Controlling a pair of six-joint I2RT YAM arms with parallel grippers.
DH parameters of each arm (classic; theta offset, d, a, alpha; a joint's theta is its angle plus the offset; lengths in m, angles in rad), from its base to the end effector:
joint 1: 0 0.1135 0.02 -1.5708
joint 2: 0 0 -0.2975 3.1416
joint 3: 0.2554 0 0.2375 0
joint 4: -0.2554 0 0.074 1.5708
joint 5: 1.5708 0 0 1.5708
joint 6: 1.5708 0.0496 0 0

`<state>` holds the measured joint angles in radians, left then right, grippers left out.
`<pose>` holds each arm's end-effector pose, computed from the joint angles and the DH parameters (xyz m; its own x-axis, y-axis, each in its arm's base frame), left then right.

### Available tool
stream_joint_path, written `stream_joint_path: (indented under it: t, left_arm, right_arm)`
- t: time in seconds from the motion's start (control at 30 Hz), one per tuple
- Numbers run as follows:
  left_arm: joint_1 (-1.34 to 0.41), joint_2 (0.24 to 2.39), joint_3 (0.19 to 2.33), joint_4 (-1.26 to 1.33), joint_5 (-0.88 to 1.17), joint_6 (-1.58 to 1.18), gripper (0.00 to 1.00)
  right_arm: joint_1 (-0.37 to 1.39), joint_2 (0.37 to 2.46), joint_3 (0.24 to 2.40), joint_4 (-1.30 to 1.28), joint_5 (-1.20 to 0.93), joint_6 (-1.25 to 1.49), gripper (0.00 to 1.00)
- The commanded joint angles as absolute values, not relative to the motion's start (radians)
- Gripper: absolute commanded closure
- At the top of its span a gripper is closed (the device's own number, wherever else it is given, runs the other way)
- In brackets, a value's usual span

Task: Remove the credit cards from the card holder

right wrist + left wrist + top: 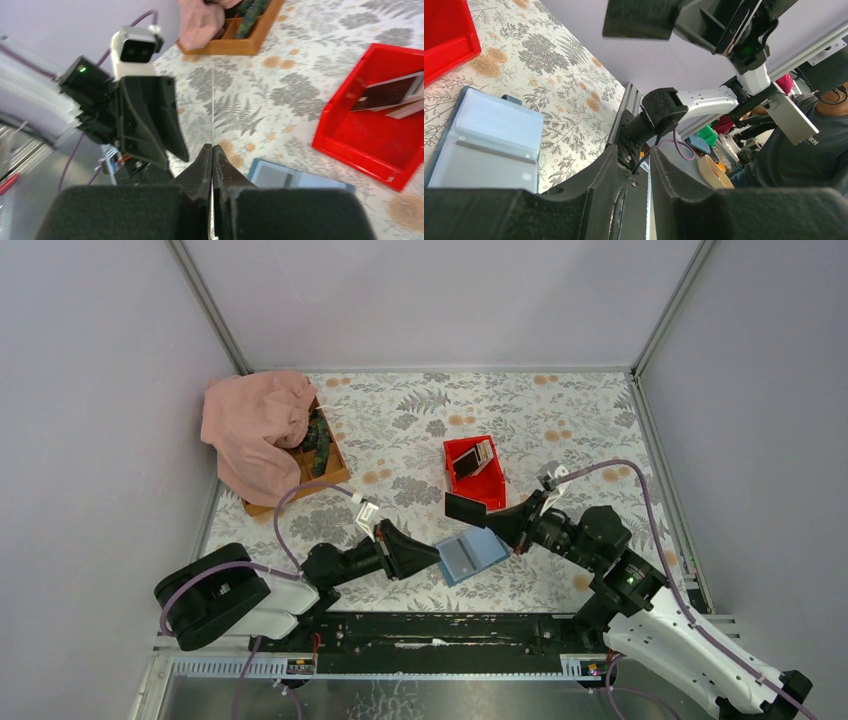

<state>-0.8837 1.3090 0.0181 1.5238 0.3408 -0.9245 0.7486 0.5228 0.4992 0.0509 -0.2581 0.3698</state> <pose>0.1024 -0.1509 0.2245 -0.6582 -0.3840 -0.6476 0.6799 0.0662 -0.7303 0.0759 0.0877 0.3199 -0.2868 0.2106 -0.9346 -0.7951 0.4919 0.3548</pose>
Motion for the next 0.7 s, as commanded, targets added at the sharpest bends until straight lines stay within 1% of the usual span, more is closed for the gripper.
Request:
stream_joint_path:
  t: [0.0, 0.1, 0.23, 0.47, 0.57, 0.67]
  left_arm:
    - [-0.887, 1.293, 0.019, 1.516, 0.352, -0.893, 0.63]
    - [-0.886, 1.299, 0.014, 1.516, 0.354, -0.891, 0.65]
    - [-0.886, 1.301, 0.005, 1.531, 0.358, -0.895, 0.66]
    - [-0.887, 1.252, -0.011, 1.493, 0.357, -0.891, 0.66]
    - [-0.887, 1.22, -0.011, 1.445, 0.352, -0.877, 0.66]
    - [-0.887, 1.192, -0.01, 1.405, 0.347, -0.865, 0.67]
  right_arm:
    - [0.744, 0.583, 0.625, -0.031, -0.1, 0.32, 1.0]
    - [0.737, 0.714, 0.716, -0.124, 0.008, 0.304, 1.0]
    - [0.675, 0.905, 0.88, -0.206, 0.026, 0.255, 1.0]
    - [0.421, 1.217, 1.137, -0.286, -0.176, 0.214, 1.0]
    - [0.356, 1.342, 1.246, -0.351, -0.246, 0.191, 1.0]
    - [0.315, 1.434, 1.295, -0.353, -0.338, 0.201, 1.0]
